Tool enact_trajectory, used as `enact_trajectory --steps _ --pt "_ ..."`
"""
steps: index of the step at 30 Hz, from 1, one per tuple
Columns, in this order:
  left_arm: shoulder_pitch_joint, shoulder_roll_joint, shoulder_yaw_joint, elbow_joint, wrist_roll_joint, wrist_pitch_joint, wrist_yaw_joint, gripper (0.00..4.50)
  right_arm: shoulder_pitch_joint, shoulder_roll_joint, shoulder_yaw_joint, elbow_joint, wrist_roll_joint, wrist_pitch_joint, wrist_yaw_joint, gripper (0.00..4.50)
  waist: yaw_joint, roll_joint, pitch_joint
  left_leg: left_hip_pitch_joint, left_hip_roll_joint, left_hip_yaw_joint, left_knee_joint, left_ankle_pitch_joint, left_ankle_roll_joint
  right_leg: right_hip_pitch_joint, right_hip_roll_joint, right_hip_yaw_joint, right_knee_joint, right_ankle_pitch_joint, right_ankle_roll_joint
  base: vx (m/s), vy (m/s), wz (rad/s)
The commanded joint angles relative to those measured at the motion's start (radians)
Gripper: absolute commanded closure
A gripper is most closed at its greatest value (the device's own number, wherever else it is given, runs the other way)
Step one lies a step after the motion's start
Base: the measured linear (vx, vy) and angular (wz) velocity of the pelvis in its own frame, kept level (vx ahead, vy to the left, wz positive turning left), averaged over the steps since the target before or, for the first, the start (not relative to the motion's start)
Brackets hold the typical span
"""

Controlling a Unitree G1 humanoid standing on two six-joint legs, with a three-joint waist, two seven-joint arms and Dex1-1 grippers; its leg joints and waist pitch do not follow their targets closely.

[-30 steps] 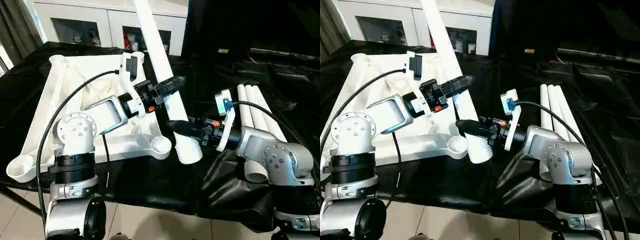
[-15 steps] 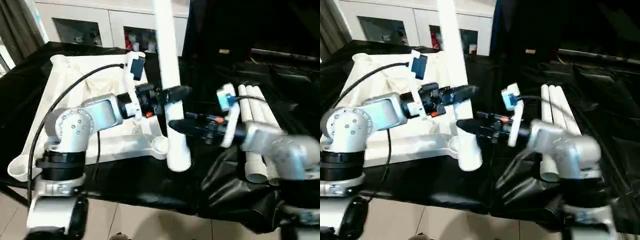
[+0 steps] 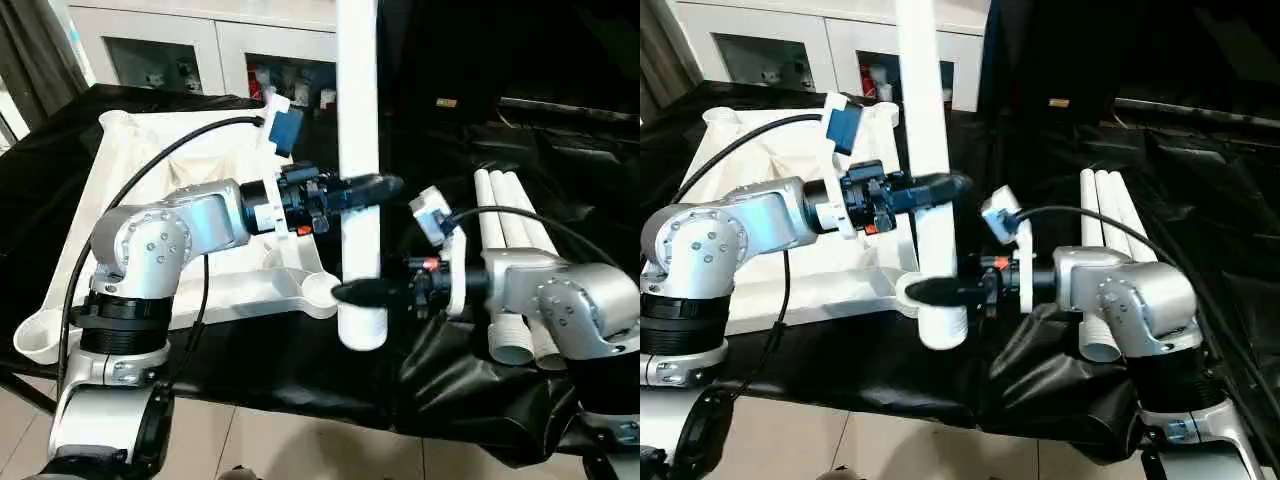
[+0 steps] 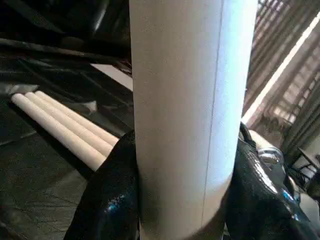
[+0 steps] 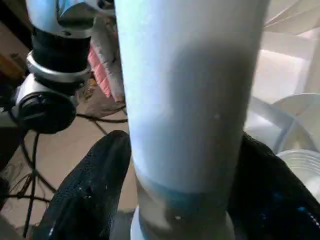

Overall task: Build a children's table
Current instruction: Pick table leg

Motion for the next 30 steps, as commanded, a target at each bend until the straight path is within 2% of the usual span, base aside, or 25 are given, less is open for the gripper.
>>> enact_trajectory --steps 1,8,12,20,29,30 --pt "-0.007 0.002 -0.009 -0.028 0.003 -0.012 -0.015 2.66 -0.023 -0.015 0.014 0.005 -0.011 -0.022 0.007 1.44 0.002 -0.009 -0.078 -0.007 0.040 -0.004 -0.062 0.072 0.037 0.076 -0.078 0.054 -0.057 -0.049 -0.205 0.000 0.000 0.00" --pt "-0.001 0.010 -0.014 -0.038 -0.005 -0.012 -0.040 2.66 -0.024 -0.014 0.016 0.021 -0.012 -0.028 0.015 1.44 0.002 -0.009 -0.079 -0.007 0.038 -0.004 -0.061 0.071 0.036 0.077 -0.077 0.054 -0.057 -0.047 -0.206 0.000 0.000 0.00" --pt "0.005 0.017 -0.017 -0.042 -0.005 -0.014 -0.055 2.66 -0.023 -0.015 0.012 0.027 -0.004 -0.024 0.019 1.92 0.001 -0.007 -0.079 -0.007 0.039 -0.004 -0.061 0.071 0.039 0.077 -0.077 0.054 -0.056 -0.041 -0.208 0.000 0.000 0.00" --pt "0.005 0.018 -0.025 -0.035 0.006 -0.024 -0.075 2.66 -0.014 -0.008 0.000 0.024 0.020 0.000 0.016 2.50 0.002 -0.004 -0.081 -0.007 0.038 -0.004 -0.060 0.076 0.038 0.078 -0.076 0.054 -0.054 -0.023 -0.216 0.000 0.000 0.00" --pt "0.011 0.034 -0.063 -0.038 0.040 -0.053 -0.089 2.66 -0.006 -0.002 0.004 0.021 0.021 -0.003 0.010 2.55 0.002 -0.003 -0.081 -0.006 0.038 -0.005 -0.060 0.072 0.034 0.078 -0.076 0.054 -0.054 -0.023 -0.215 0.000 0.000 0.00" --pt "0.011 0.034 -0.067 -0.037 0.049 -0.054 -0.078 2.31 -0.005 -0.001 0.005 0.021 0.019 -0.006 0.008 2.55 0.002 -0.003 -0.081 -0.005 0.039 -0.004 -0.060 0.070 0.033 0.078 -0.076 0.054 -0.054 -0.024 -0.216 0.000 0.000 0.00"
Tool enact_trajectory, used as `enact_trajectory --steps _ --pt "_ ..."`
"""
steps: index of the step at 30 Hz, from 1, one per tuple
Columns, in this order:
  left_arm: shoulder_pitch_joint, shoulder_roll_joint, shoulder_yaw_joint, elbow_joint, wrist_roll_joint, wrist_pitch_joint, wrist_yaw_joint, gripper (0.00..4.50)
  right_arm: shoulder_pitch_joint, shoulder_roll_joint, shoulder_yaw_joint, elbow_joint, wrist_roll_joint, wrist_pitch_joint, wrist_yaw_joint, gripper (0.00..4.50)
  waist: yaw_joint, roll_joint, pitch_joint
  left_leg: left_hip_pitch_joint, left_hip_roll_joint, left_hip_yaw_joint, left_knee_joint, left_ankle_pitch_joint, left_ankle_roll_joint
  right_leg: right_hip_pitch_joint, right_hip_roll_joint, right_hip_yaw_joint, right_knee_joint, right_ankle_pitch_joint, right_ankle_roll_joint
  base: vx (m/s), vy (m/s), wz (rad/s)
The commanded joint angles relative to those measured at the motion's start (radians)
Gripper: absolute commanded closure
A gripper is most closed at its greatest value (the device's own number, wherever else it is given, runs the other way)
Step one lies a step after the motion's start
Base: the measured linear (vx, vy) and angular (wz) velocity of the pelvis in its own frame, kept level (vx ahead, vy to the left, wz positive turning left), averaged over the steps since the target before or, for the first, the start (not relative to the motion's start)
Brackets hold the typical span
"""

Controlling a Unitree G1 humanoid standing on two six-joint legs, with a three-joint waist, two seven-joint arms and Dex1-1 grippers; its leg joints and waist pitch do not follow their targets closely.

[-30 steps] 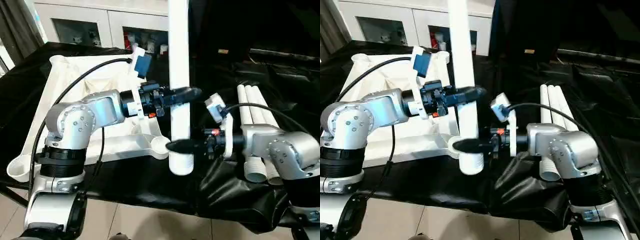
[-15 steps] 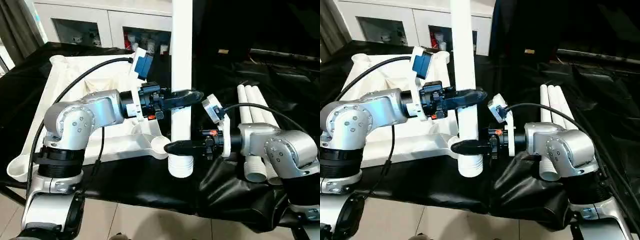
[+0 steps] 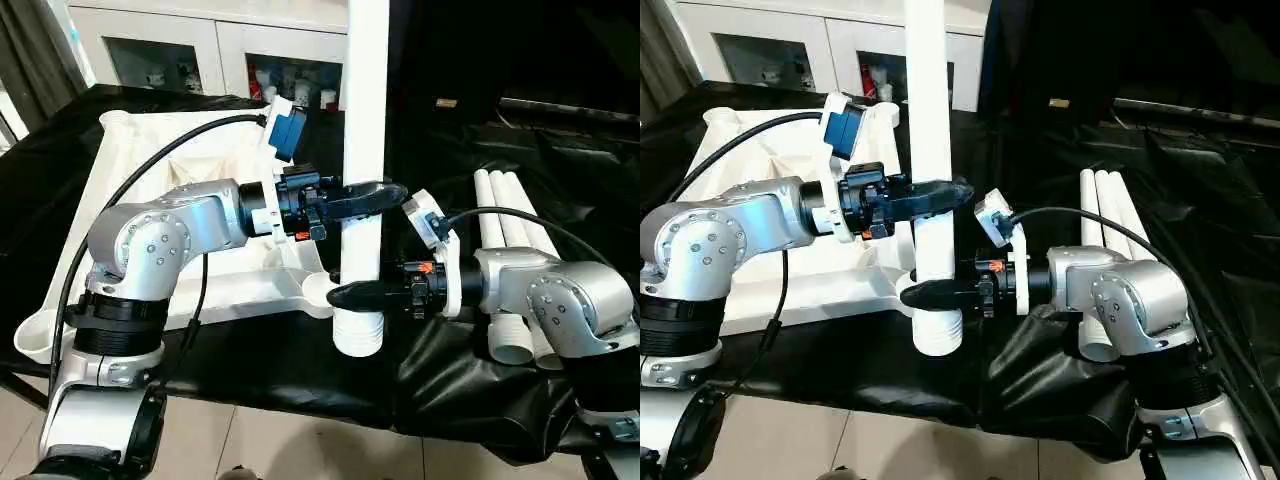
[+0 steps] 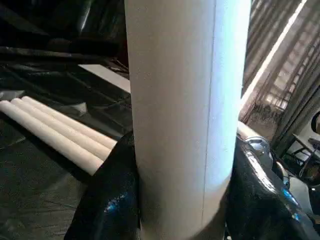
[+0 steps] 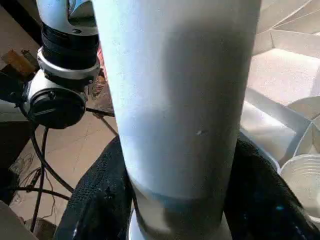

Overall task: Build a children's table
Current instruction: Pick table leg

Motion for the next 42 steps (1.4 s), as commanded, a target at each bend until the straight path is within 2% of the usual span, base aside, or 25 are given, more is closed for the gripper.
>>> enact_trajectory --steps 1,4,7,10,11,16,17,21,22,23,24,25,26,27,28,31,32,35,36,37,38,39,40,41,42 --pt "0.004 0.000 -0.030 -0.013 0.034 -0.012 0.016 2.10 0.007 0.001 -0.012 0.008 0.006 -0.003 -0.020 2.55 0.002 -0.003 -0.081 -0.006 0.039 -0.004 -0.060 0.071 0.033 0.078 -0.076 0.054 -0.055 -0.023 -0.216 0.000 0.000 0.00" --pt "0.002 -0.017 -0.002 0.010 0.018 -0.005 0.034 1.93 0.011 0.013 -0.018 0.015 -0.005 -0.015 -0.043 2.55 0.001 -0.003 -0.081 -0.006 0.038 -0.004 -0.060 0.074 0.032 0.078 -0.076 0.054 -0.054 -0.018 -0.218 0.000 0.000 0.00" --pt "0.011 -0.040 0.035 0.006 0.033 -0.083 0.050 1.62 0.015 0.033 -0.036 0.024 -0.015 -0.034 -0.075 2.59 0.002 -0.004 -0.082 -0.007 0.038 -0.004 -0.060 0.068 0.026 0.080 -0.078 0.053 -0.057 -0.027 -0.218 0.000 0.000 0.00" --pt "0.033 -0.080 0.100 -0.012 0.036 -0.185 0.091 1.58 0.013 0.078 -0.090 0.043 -0.017 -0.071 -0.141 2.59 -0.001 -0.005 -0.083 -0.008 0.039 -0.005 -0.061 0.066 0.023 0.081 -0.079 0.053 -0.057 -0.022 -0.219 0.000 0.000 0.00" --pt "0.037 -0.099 0.141 -0.008 -0.002 -0.184 0.102 1.58 0.013 0.102 -0.119 0.051 -0.012 -0.090 -0.172 2.59 0.001 0.003 -0.083 -0.009 0.039 -0.006 -0.060 0.066 0.021 0.081 -0.079 0.053 -0.055 -0.016 -0.221 0.000 0.000 0.00" --pt "0.043 -0.139 0.206 0.013 -0.037 -0.215 0.142 1.58 0.023 0.126 -0.146 0.040 -0.004 -0.123 -0.198 2.59 0.002 0.000 -0.083 -0.007 0.038 -0.005 -0.060 0.064 0.029 0.079 -0.077 0.052 -0.054 0.005 -0.226 0.000 0.000 0.00" --pt "0.047 -0.144 0.221 0.014 -0.026 -0.255 0.155 1.58 0.037 0.136 -0.151 0.032 -0.025 -0.168 -0.224 2.59 0.004 0.000 -0.082 -0.006 0.039 -0.005 -0.061 0.060 0.032 0.079 -0.077 0.052 -0.057 0.000 -0.222 0.000 0.000 0.00" --pt "0.052 -0.129 0.236 0.011 -0.009 -0.270 0.182 1.58 0.048 0.156 -0.158 0.045 -0.091 -0.254 -0.294 2.59 0.002 0.001 -0.082 -0.005 0.039 -0.006 -0.062 0.063 0.027 0.078 -0.076 0.051 -0.055 -0.001 -0.215 0.000 0.000 0.00" --pt "0.077 -0.067 0.206 0.000 0.106 -0.305 0.217 1.58 0.049 0.166 -0.139 0.083 -0.215 -0.380 -0.397 2.59 0.002 0.002 -0.081 -0.004 0.045 -0.009 -0.065 0.060 0.011 0.071 -0.081 0.051 -0.056 -0.032 -0.194 0.000 0.000 0.00" --pt "0.101 -0.011 0.142 0.006 0.240 -0.355 0.256 1.58 0.047 0.171 -0.134 0.104 -0.271 -0.423 -0.463 2.59 -0.004 -0.004 -0.079 -0.007 0.040 -0.010 -0.068 0.059 -0.002 0.076 -0.076 0.050 -0.060 -0.072 -0.156 0.000 0.000 0.00" --pt "0.101 -0.011 0.142 0.006 0.240 -0.355 0.256 1.58 0.047 0.171 -0.134 0.104 -0.271 -0.423 -0.463 2.59 -0.009 -0.002 -0.078 -0.003 0.036 -0.005 -0.067 0.047 -0.006 0.073 -0.072 0.052 -0.062 -0.090 -0.139 0.000 0.000 0.00" --pt "0.117 0.025 0.097 0.011 0.330 -0.388 0.284 1.58 0.046 0.174 -0.133 0.117 -0.302 -0.443 -0.503 2.59 -0.011 -0.002 -0.077 -0.002 0.037 -0.007 -0.070 0.032 -0.007 0.075 -0.074 0.053 -0.067 -0.124 -0.122 0.000 0.000 0.00" --pt "0.153 0.087 0.018 0.029 0.469 -0.465 0.315 1.58 0.054 0.181 -0.127 0.120 -0.322 -0.460 -0.529 2.59 -0.014 -0.004 -0.078 -0.003 0.036 -0.004 -0.070 0.030 -0.012 0.076 -0.072 0.054 -0.065 -0.129 -0.117 0.000 0.000 0.00" --pt "0.163 0.100 0.001 0.032 0.497 -0.482 0.319 1.58 0.056 0.185 -0.129 0.122 -0.325 -0.463 -0.539 2.59 -0.014 -0.004 -0.078 -0.003 0.036 -0.004 -0.070 0.030 -0.012 0.076 -0.072 0.054 -0.065 -0.129 -0.117 0.000 0.000 0.00" --pt "0.236 0.158 -0.081 0.022 0.593 -0.546 0.296 1.58 0.073 0.210 -0.141 0.124 -0.337 -0.479 -0.590 2.59 -0.016 -0.010 -0.077 -0.006 0.041 -0.010 -0.074 0.037 0.005 0.072 -0.074 0.053 -0.064 -0.124 -0.089 0.000 0.000 0.00" --pt "0.292 0.192 -0.135 -0.009 0.611 -0.566 0.238 1.58 0.092 0.223 -0.141 0.126 -0.351 -0.504 -0.616 2.59 -0.021 0.005 -0.081 0.002 0.043 -0.008 -0.072 0.061 -0.001 0.066 -0.074 0.054 -0.053 -0.055 -0.126 0.000 0.000 0.00" --pt "0.324 0.230 -0.178 -0.027 0.615 -0.593 0.156 1.58 0.108 0.223 -0.133 0.118 -0.353 -0.502 -0.612 2.59 -0.019 0.007 -0.081 0.002 0.041 -0.006 -0.073 0.060 0.004 0.063 -0.073 0.054 -0.050 -0.013 -0.159 0.000 0.000 0.00" --pt "0.333 0.276 -0.223 -0.009 0.626 -0.613 0.067 1.58 0.115 0.223 -0.125 0.113 -0.352 -0.505 -0.589 2.59 -0.019 0.008 -0.078 0.003 0.040 -0.004 -0.075 0.023 0.001 0.064 -0.072 0.054 -0.050 -0.008 -0.184 0.000 0.000 0.00" --pt "0.335 0.288 -0.236 0.004 0.633 -0.626 0.039 1.58 0.118 0.222 -0.122 0.112 -0.351 -0.508 -0.580 2.59 -0.019 0.007 -0.075 0.001 0.040 -0.006 -0.078 0.002 -0.003 0.068 -0.074 0.054 -0.053 -0.028 -0.187 0.000 0.000 0.00" --pt "0.335 0.297 -0.247 0.015 0.640 -0.638 0.018 1.58 0.120 0.221 -0.119 0.111 -0.350 -0.510 -0.573 2.59 -0.021 0.000 -0.073 -0.002 0.040 -0.006 -0.080 -0.012 -0.001 0.069 -0.075 0.054 -0.057 -0.051 -0.182 0.000 0.000 0.00" --pt "0.339 0.315 -0.265 0.033 0.643 -0.661 -0.030 1.58 0.125 0.221 -0.115 0.105 -0.344 -0.505 -0.558 2.59 -0.022 0.003 -0.068 0.001 0.041 -0.006 -0.082 -0.052 -0.009 0.067 -0.079 0.056 -0.066 -0.141 -0.164 0.000 0.000 0.00" --pt "0.340 0.343 -0.276 0.060 0.641 -0.674 -0.094 1.58 0.129 0.218 -0.099 0.089 -0.342 -0.496 -0.544 2.59 -0.023 0.007 -0.068 0.002 0.041 -0.006 -0.083 -0.060 -0.015 0.066 -0.080 0.057 -0.069 -0.175 -0.153 0.000 0.000 0.00" --pt "0.338 0.355 -0.283 0.071 0.644 -0.677 -0.119 1.58 0.129 0.215 -0.092 0.085 -0.341 -0.493 -0.538 2.59 -0.025 0.001 -0.067 0.002 0.041 -0.005 -0.084 -0.060 -0.017 0.066 -0.079 0.057 -0.071 -0.184 -0.146 0.000 0.000 0.00" --pt "0.335 0.366 -0.289 0.080 0.647 -0.679 -0.142 1.58 0.129 0.213 -0.085 0.081 -0.341 -0.491 -0.532 2.59 -0.025 0.002 -0.068 0.002 0.041 -0.007 -0.085 -0.059 -0.018 0.066 -0.079 0.057 -0.068 -0.185 -0.142 0.000 0.000 0.00" --pt "0.325 0.381 -0.307 0.103 0.655 -0.689 -0.185 1.58 0.126 0.210 -0.081 0.081 -0.332 -0.484 -0.519 2.59 -0.026 -0.011 -0.068 0.001 0.042 -0.006 -0.086 -0.057 -0.017 0.066 -0.079 0.057 -0.069 -0.187 -0.136 0.000 0.000 0.00"
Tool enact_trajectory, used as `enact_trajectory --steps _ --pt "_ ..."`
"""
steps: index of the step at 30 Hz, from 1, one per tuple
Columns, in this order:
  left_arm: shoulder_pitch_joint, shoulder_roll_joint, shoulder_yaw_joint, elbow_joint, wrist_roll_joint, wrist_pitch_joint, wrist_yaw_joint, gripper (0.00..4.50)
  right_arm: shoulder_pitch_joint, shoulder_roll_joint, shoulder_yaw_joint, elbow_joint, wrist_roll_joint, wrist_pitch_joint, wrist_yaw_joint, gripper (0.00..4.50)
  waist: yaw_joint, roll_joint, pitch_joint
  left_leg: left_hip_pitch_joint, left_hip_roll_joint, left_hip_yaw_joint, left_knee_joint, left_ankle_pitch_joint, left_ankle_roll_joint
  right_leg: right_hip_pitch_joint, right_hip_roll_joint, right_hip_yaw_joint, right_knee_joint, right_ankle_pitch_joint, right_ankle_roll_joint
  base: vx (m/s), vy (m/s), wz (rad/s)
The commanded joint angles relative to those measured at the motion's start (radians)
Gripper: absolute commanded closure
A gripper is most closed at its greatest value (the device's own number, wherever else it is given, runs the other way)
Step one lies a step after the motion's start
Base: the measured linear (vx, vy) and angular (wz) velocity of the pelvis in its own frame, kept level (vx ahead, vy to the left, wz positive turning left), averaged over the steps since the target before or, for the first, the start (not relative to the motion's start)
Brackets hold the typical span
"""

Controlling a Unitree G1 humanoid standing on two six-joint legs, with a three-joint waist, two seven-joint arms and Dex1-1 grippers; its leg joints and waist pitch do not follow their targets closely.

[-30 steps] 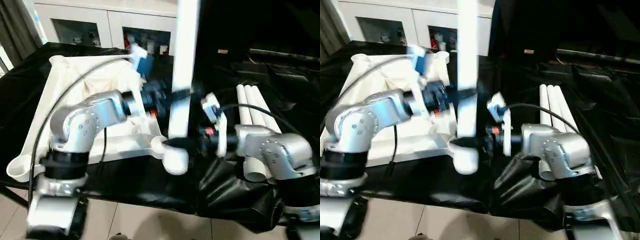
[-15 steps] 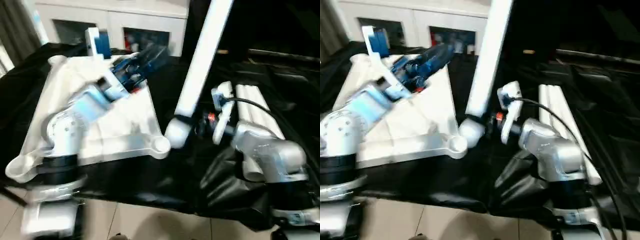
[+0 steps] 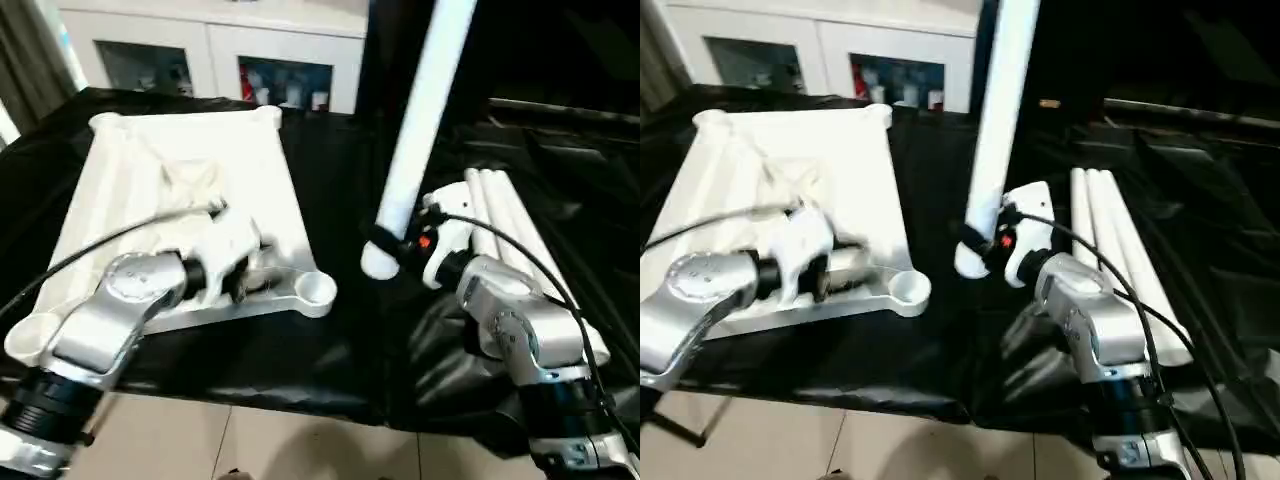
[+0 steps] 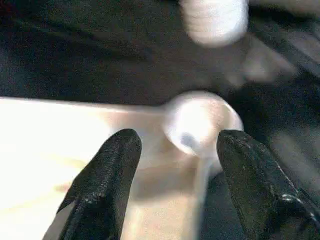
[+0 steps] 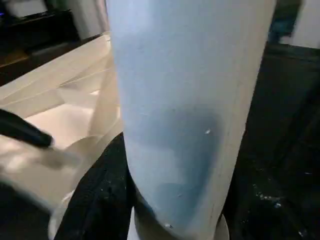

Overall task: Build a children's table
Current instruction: Pick table leg

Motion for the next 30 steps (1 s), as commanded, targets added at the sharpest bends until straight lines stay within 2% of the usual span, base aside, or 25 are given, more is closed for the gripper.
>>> enact_trajectory --steps 1,3,4,5,6,7,8,9,10,11,12,13,16,17,18,19,22,23,28,30 --pt "-0.021 0.017 -0.023 0.020 0.020 -0.014 -0.057 1.58 -0.004 -0.009 0.009 -0.026 0.014 0.006 0.018 2.59 0.004 -0.001 -0.066 -0.002 0.039 -0.006 -0.083 -0.064 -0.005 0.063 -0.081 0.060 -0.071 -0.202 -0.132 0.000 0.000 0.00" --pt "-0.049 0.016 -0.040 0.066 0.022 0.006 -0.085 1.58 -0.011 -0.019 0.017 -0.017 0.020 0.012 0.045 2.59 0.007 0.000 -0.067 0.003 0.040 -0.003 -0.081 -0.070 -0.007 0.057 -0.082 0.061 -0.072 -0.216 -0.134 0.000 0.000 0.00" --pt "-0.077 0.013 -0.056 0.123 0.046 -0.024 -0.096 1.58 -0.016 -0.021 0.029 -0.002 0.013 0.002 0.065 2.59 0.006 0.017 -0.066 0.004 0.039 -0.004 -0.082 -0.079 -0.013 0.054 -0.079 0.060 -0.075 -0.199 -0.143 0.000 0.000 0.00" --pt "-0.086 0.007 -0.059 0.141 0.056 -0.032 -0.090 1.58 -0.018 -0.024 0.033 0.003 0.007 -0.003 0.068 2.59 0.004 0.011 -0.065 0.005 0.040 -0.004 -0.083 -0.094 -0.015 0.053 -0.077 0.059 -0.077 -0.205 -0.143 0.000 0.000 0.00" --pt "-0.115 -0.010 -0.068 0.196 0.086 -0.056 -0.073 1.86 -0.024 -0.034 0.045 0.017 -0.013 -0.016 0.077 2.59 0.006 0.008 -0.068 0.005 0.040 -0.005 -0.082 -0.096 -0.018 0.058 -0.079 0.060 -0.074 -0.196 -0.145 0.000 0.000 0.00" --pt "-0.139 -0.023 -0.077 0.244 0.115 -0.078 -0.053 1.86 -0.026 -0.035 0.045 0.019 -0.015 -0.016 0.079 2.59 0.008 0.011 -0.068 0.006 0.039 -0.005 -0.082 -0.095 -0.019 0.056 -0.079 0.060 -0.075 -0.191 -0.145 0.000 0.000 0.00" --pt "-0.153 -0.029 -0.082 0.272 0.132 -0.093 -0.041 1.94 -0.027 -0.033 0.044 0.019 -0.014 -0.014 0.079 2.59 0.009 0.007 -0.069 0.005 0.039 -0.005 -0.081 -0.096 -0.021 0.060 -0.080 0.062 -0.073 -0.170 -0.152 0.000 0.000 0.00" --pt "-0.163 -0.030 -0.092 0.298 0.141 -0.106 -0.058 1.99 -0.026 -0.031 0.042 0.014 -0.006 -0.006 0.084 2.59 0.009 0.014 -0.071 0.002 0.041 -0.008 -0.082 -0.092 -0.027 0.064 -0.083 0.061 -0.068 -0.160 -0.155 0.000 0.000 0.00" --pt "-0.170 -0.030 -0.098 0.314 0.141 -0.104 -0.075 1.99 -0.023 -0.033 0.045 0.009 -0.006 -0.005 0.088 2.59 0.009 0.014 -0.071 0.002 0.041 -0.009 -0.082 -0.093 -0.029 0.063 -0.083 0.060 -0.069 -0.158 -0.153 0.000 0.000 0.00" --pt "-0.175 -0.032 -0.101 0.327 0.137 -0.095 -0.097 2.26 -0.021 -0.036 0.049 0.007 -0.010 -0.007 0.090 2.59 0.008 0.011 -0.072 0.001 0.040 -0.008 -0.082 -0.093 -0.029 0.065 -0.083 0.061 -0.070 -0.155 -0.155 0.000 0.000 0.00" --pt "-0.180 -0.036 -0.102 0.339 0.135 -0.096 -0.112 2.26 -0.016 -0.038 0.049 0.000 -0.007 -0.003 0.091 2.59 0.009 0.024 -0.072 0.002 0.041 -0.010 -0.081 -0.091 -0.035 0.063 -0.083 0.060 -0.066 -0.143 -0.163 0.000 0.000 0.00" --pt "-0.187 -0.041 -0.103 0.351 0.135 -0.099 -0.119 2.38 -0.013 -0.041 0.050 -0.004 -0.005 0.000 0.093 2.59 0.007 0.018 -0.072 0.001 0.040 -0.008 -0.081 -0.092 -0.035 0.065 -0.083 0.060 -0.067 -0.129 -0.169 0.000 0.000 0.00" --pt "-0.201 -0.054 -0.107 0.378 0.122 -0.089 -0.160 2.46 -0.005 -0.048 0.049 -0.010 -0.007 0.000 0.095 2.59 0.008 0.023 -0.072 0.001 0.039 -0.008 -0.080 -0.103 -0.035 0.066 -0.083 0.060 -0.069 -0.140 -0.177 0.000 0.000 0.00" --pt "-0.202 -0.055 -0.108 0.380 0.121 -0.087 -0.167 2.64 -0.003 -0.049 0.049 -0.010 -0.007 0.000 0.095 2.59 0.007 0.021 -0.072 0.001 0.040 -0.008 -0.080 -0.103 -0.033 0.067 -0.083 0.060 -0.070 -0.143 -0.178 0.000 0.000 0.00" --pt "-0.211 -0.063 -0.108 0.401 0.115 -0.080 -0.214 2.77 -0.002 -0.049 0.044 -0.008 -0.012 -0.002 0.096 2.59 0.008 0.026 -0.071 0.001 0.041 -0.009 -0.081 -0.110 -0.034 0.066 -0.083 0.060 -0.070 -0.153 -0.180 0.000 0.000 0.00" --pt "-0.212 -0.064 -0.107 0.402 0.113 -0.078 -0.220 2.83 -0.001 -0.049 0.043 -0.008 -0.012 -0.002 0.097 2.59 0.007 0.023 -0.070 0.002 0.039 -0.007 -0.081 -0.114 -0.032 0.064 -0.082 0.060 -0.075 -0.165 -0.176 0.000 0.000 0.00" --pt "-0.212 -0.067 -0.104 0.400 0.102 -0.069 -0.242 2.96 -0.001 -0.051 0.039 -0.006 -0.014 -0.002 0.096 2.59 0.006 0.027 -0.071 0.001 0.043 -0.009 -0.082 -0.122 -0.034 0.067 -0.085 0.060 -0.073 -0.175 -0.182 0.000 0.000 0.00" --pt "-0.213 -0.069 -0.101 0.408 0.107 -0.068 -0.246 3.23 0.000 -0.055 0.041 -0.008 -0.016 -0.002 0.096 2.59 0.006 0.029 -0.072 0.000 0.042 -0.010 -0.081 -0.118 -0.033 0.066 -0.084 0.060 -0.072 -0.168 -0.183 0.000 0.000 0.00" --pt "-0.214 -0.071 -0.099 0.414 0.116 -0.076 -0.251 3.41 -0.004 -0.061 0.041 -0.004 -0.017 -0.002 0.096 2.59 0.006 0.026 -0.072 0.000 0.043 -0.009 -0.081 -0.113 -0.027 0.068 -0.085 0.060 -0.073 -0.167 -0.186 0.000 0.000 0.00" --pt "-0.218 -0.074 -0.102 0.432 0.140 -0.086 -0.249 3.70 -0.007 -0.063 0.043 -0.001 -0.021 -0.004 0.099 2.59 0.005 0.026 -0.071 -0.001 0.042 -0.009 -0.081 -0.111 -0.025 0.067 -0.084 0.059 -0.074 -0.169 -0.184 0.000 0.000 0.00"
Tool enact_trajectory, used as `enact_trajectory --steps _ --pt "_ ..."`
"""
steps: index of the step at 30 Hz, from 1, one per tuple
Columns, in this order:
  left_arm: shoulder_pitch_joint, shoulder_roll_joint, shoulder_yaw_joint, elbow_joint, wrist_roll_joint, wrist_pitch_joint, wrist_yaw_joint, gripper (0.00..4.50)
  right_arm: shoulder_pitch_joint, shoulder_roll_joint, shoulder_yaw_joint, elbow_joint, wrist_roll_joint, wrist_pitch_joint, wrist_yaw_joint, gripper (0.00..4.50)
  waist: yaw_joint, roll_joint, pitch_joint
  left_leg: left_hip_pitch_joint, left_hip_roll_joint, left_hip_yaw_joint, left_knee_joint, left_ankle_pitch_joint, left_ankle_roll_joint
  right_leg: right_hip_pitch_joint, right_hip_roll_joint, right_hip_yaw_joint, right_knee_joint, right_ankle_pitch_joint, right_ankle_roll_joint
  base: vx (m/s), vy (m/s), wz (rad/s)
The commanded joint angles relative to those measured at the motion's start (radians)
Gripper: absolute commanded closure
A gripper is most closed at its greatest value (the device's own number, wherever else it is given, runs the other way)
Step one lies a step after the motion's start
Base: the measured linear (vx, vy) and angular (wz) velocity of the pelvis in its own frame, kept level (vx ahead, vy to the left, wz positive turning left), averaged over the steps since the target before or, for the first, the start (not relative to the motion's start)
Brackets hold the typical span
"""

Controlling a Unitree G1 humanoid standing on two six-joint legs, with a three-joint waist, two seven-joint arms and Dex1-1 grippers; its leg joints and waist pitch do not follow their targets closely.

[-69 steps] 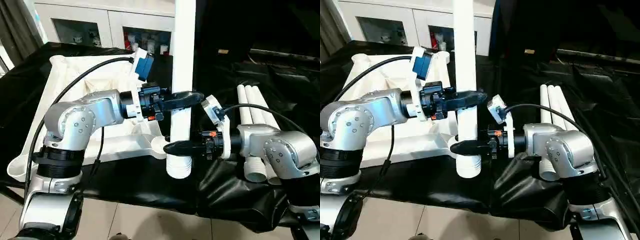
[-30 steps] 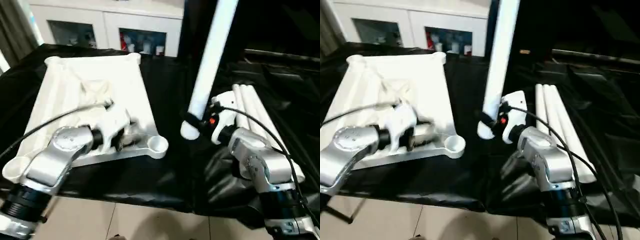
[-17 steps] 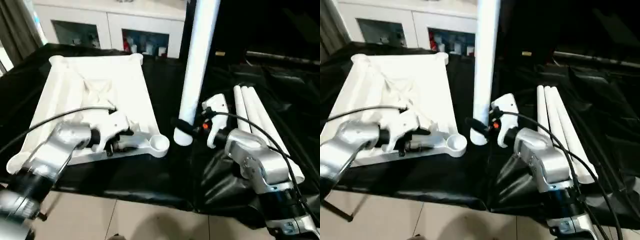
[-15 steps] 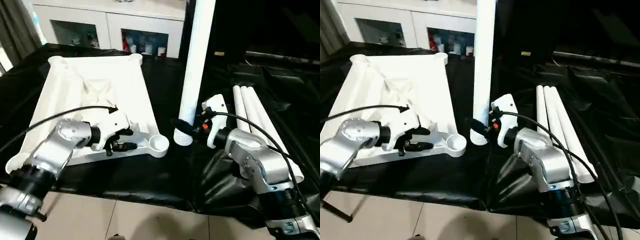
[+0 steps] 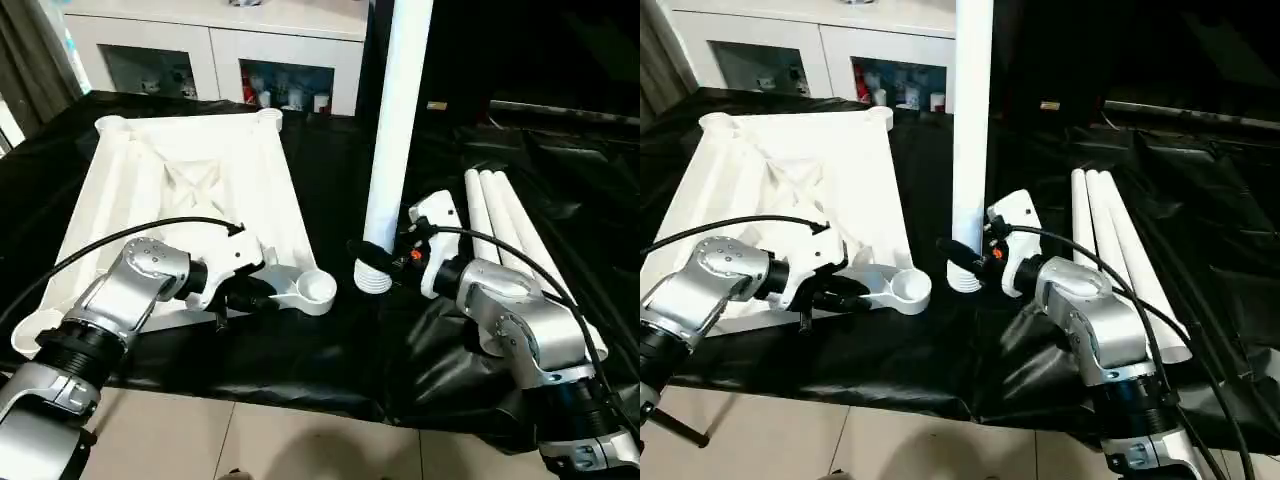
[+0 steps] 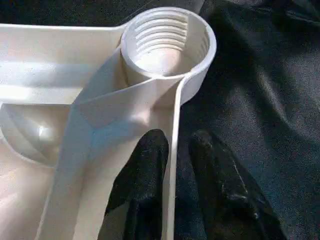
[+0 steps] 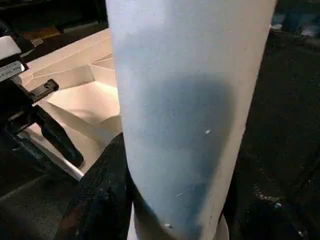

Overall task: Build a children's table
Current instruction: Pick table leg

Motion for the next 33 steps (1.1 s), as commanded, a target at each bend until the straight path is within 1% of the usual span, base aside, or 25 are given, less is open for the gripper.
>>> enact_trajectory --steps 1,2,3,4,5,6,7,8,9,10,11,12,14,17,18,20,22,23,24,27,28,29,30,31,33 --pt "-0.007 -0.002 -0.007 0.027 0.036 -0.024 0.006 3.75 -0.001 -0.011 -0.006 -0.009 -0.006 -0.005 0.005 2.59 0.000 0.015 -0.071 -0.003 0.041 -0.009 -0.081 -0.118 -0.023 0.064 -0.083 0.059 -0.078 -0.176 -0.178 0.000 0.000 0.00" --pt "-0.013 -0.008 -0.007 0.056 0.054 -0.041 0.028 3.75 -0.004 -0.010 -0.005 -0.007 -0.007 -0.005 0.006 2.59 0.001 0.016 -0.071 -0.003 0.041 -0.009 -0.081 -0.121 -0.022 0.064 -0.084 0.059 -0.080 -0.192 -0.169 0.000 0.000 0.00" --pt "-0.016 -0.010 -0.006 0.065 0.057 -0.043 0.036 3.91 -0.005 -0.010 -0.004 -0.006 -0.007 -0.005 0.006 2.59 0.001 0.016 -0.071 -0.002 0.041 -0.009 -0.081 -0.119 -0.022 0.065 -0.084 0.059 -0.079 -0.192 -0.167 0.000 0.000 0.00" --pt "-0.017 -0.010 -0.007 0.068 0.060 -0.045 0.038 3.91 -0.005 -0.010 -0.004 -0.006 -0.007 -0.005 0.007 2.59 0.002 0.017 -0.072 -0.002 0.042 -0.010 -0.081 -0.120 -0.022 0.064 -0.085 0.059 -0.079 -0.192 -0.168 0.000 0.000 0.00" --pt "-0.016 -0.007 -0.010 0.069 0.062 -0.046 0.033 4.07 -0.006 -0.010 -0.003 -0.005 -0.006 -0.005 0.006 2.59 0.002 0.016 -0.071 0.000 0.044 -0.010 -0.082 -0.120 -0.022 0.062 -0.086 0.060 -0.078 -0.184 -0.174 0.000 0.000 0.00" --pt "-0.012 -0.002 -0.011 0.063 0.062 -0.045 0.027 4.21 -0.007 -0.011 -0.002 -0.005 -0.006 -0.005 0.007 2.59 0.002 0.015 -0.071 -0.001 0.044 -0.010 -0.082 -0.121 -0.022 0.063 -0.086 0.060 -0.078 -0.184 -0.175 0.000 0.000 0.00" --pt "-0.010 0.001 -0.010 0.059 0.062 -0.045 0.024 4.21 -0.008 -0.010 -0.001 -0.004 -0.007 -0.006 0.007 2.59 0.002 0.015 -0.071 -0.001 0.044 -0.010 -0.082 -0.123 -0.023 0.063 -0.087 0.060 -0.078 -0.185 -0.176 0.000 0.000 0.00" --pt "-0.010 0.002 -0.010 0.058 0.063 -0.045 0.024 4.27 -0.009 -0.010 -0.001 -0.003 -0.007 -0.006 0.008 2.59 0.002 0.013 -0.070 -0.002 0.043 -0.010 -0.083 -0.125 -0.021 0.063 -0.087 0.060 -0.079 -0.194 -0.176 0.000 0.000 0.00" --pt "-0.009 0.004 -0.009 0.057 0.064 -0.046 0.024 4.27 -0.009 -0.009 -0.001 -0.002 -0.006 -0.005 0.008 2.59 0.003 0.015 -0.070 -0.002 0.044 -0.010 -0.083 -0.125 -0.022 0.063 -0.088 0.060 -0.079 -0.196 -0.176 0.000 0.000 0.00" --pt "-0.010 0.003 -0.006 0.058 0.066 -0.047 0.024 4.39 -0.010 -0.009 -0.001 -0.002 -0.007 -0.005 0.009 2.59 0.001 0.013 -0.070 -0.003 0.044 -0.010 -0.083 -0.123 -0.022 0.064 -0.088 0.060 -0.077 -0.193 -0.176 0.000 0.000 0.00" --pt "-0.010 0.002 -0.005 0.059 0.066 -0.048 0.024 4.39 -0.010 -0.009 -0.001 -0.002 -0.008 -0.005 0.010 2.59 0.002 0.014 -0.071 -0.004 0.044 -0.011 -0.083 -0.121 -0.022 0.064 -0.088 0.060 -0.077 -0.190 -0.176 0.000 0.000 0.00" --pt "-0.008 -0.002 0.007 0.059 0.063 -0.050 0.027 4.50 -0.011 -0.007 -0.003 -0.001 -0.007 -0.004 0.012 2.59 0.001 0.012 -0.071 -0.004 0.044 -0.010 -0.083 -0.119 -0.020 0.064 -0.088 0.060 -0.078 -0.189 -0.176 0.000 0.000 0.00" --pt "-0.008 -0.008 0.021 0.060 0.055 -0.055 0.027 4.50 -0.013 -0.003 -0.006 -0.001 -0.002 -0.001 0.013 2.59 0.001 0.012 -0.072 -0.004 0.043 -0.009 -0.082 -0.103 -0.016 0.065 -0.088 0.060 -0.076 -0.173 -0.178 0.000 0.000 0.00" --pt "0.000 -0.023 0.049 0.048 0.027 -0.068 0.022 4.50 -0.023 0.018 -0.021 0.000 0.022 0.016 0.008 2.59 0.000 0.012 -0.073 -0.003 0.043 -0.008 -0.082 -0.093 -0.012 0.065 -0.087 0.060 -0.075 -0.155 -0.182 0.000 0.000 0.00" --pt "0.006 -0.032 0.060 0.037 0.012 -0.067 0.025 4.50 -0.030 0.026 -0.021 0.004 0.026 0.018 0.007 2.59 0.000 0.007 -0.073 -0.004 0.044 -0.008 -0.082 -0.083 -0.008 0.066 -0.087 0.059 -0.073 -0.144 -0.186 0.000 0.000 0.00" --pt "0.016 -0.044 0.071 0.020 -0.003 -0.069 0.030 4.50 -0.045 0.039 -0.014 0.019 0.026 0.013 0.010 2.59 0.000 0.009 -0.074 -0.004 0.044 -0.007 -0.082 -0.074 -0.006 0.066 -0.088 0.060 -0.072 -0.133 -0.190 0.000 0.000 0.00" --pt "0.020 -0.047 0.072 0.015 -0.005 -0.071 0.032 4.50 -0.051 0.044 -0.009 0.028 0.023 0.009 0.012 2.59 0.001 0.009 -0.074 -0.001 0.045 -0.005 -0.082 -0.069 -0.003 0.063 -0.088 0.060 -0.072 -0.129 -0.196 0.000 0.000 0.00" --pt "0.020 -0.047 0.072 0.015 -0.005 -0.071 0.032 4.50 -0.051 0.044 -0.009 0.028 0.023 0.009 0.012 2.59 0.001 0.010 -0.073 -0.002 0.045 -0.005 -0.082 -0.068 -0.003 0.064 -0.088 0.060 -0.072 -0.127 -0.197 0.000 0.000 0.00" --pt "0.032 -0.060 0.071 0.018 0.000 -0.078 0.055 4.50 -0.074 0.064 0.000 0.065 0.015 -0.012 0.012 2.59 0.001 0.004 -0.075 -0.003 0.044 -0.004 -0.082 -0.060 0.000 0.065 -0.086 0.060 -0.070 -0.116 -0.195 0.000 0.000 0.00" --pt "0.051 -0.078 0.077 0.015 -0.002 -0.084 0.080 4.50 -0.099 0.087 0.009 0.106 0.010 -0.030 0.016 2.59 -0.003 0.003 -0.074 -0.005 0.044 -0.003 -0.081 -0.058 0.003 0.065 -0.090 0.060 -0.070 -0.121 -0.203 0.000 0.000 0.00" --pt "0.059 -0.084 0.080 0.010 -0.005 -0.090 0.085 4.50 -0.106 0.093 0.011 0.118 0.008 -0.035 0.017 2.59 -0.003 -0.001 -0.074 -0.004 0.043 -0.002 -0.082 -0.056 0.005 0.066 -0.089 0.060 -0.071 -0.125 -0.201 0.000 0.000 0.00" --pt "0.062 -0.087 0.083 0.008 -0.005 -0.092 0.085 4.50 -0.109 0.096 0.011 0.123 0.007 -0.036 0.018 2.59 -0.001 0.002 -0.074 -0.004 0.044 -0.002 -0.081 -0.051 0.008 0.065 -0.090 0.061 -0.071 -0.127 -0.198 0.000 0.000 0.00" --pt "0.071 -0.087 0.075 0.004 0.006 -0.098 0.089 4.50 -0.117 0.103 0.012 0.145 0.003 -0.046 0.018 2.59 0.000 -0.001 -0.074 -0.004 0.044 -0.002 -0.082 -0.045 0.011 0.064 -0.088 0.061 -0.071 -0.127 -0.191 0.000 0.000 0.00" --pt "0.077 -0.087 0.071 -0.001 0.017 -0.099 0.090 4.50 -0.123 0.108 0.013 0.160 -0.001 -0.052 0.019 2.59 0.000 0.000 -0.075 -0.005 0.044 -0.003 -0.082 -0.042 0.011 0.065 -0.089 0.060 -0.069 -0.124 -0.192 0.000 0.000 0.00" --pt "0.089 -0.087 0.058 -0.012 0.032 -0.095 0.082 4.50 -0.137 0.121 0.017 0.194 -0.006 -0.066 0.023 2.59 -0.001 0.001 -0.074 -0.004 0.044 -0.001 -0.082 -0.042 0.013 0.063 -0.089 0.061 -0.071 -0.130 -0.190 0.000 0.000 0.00"
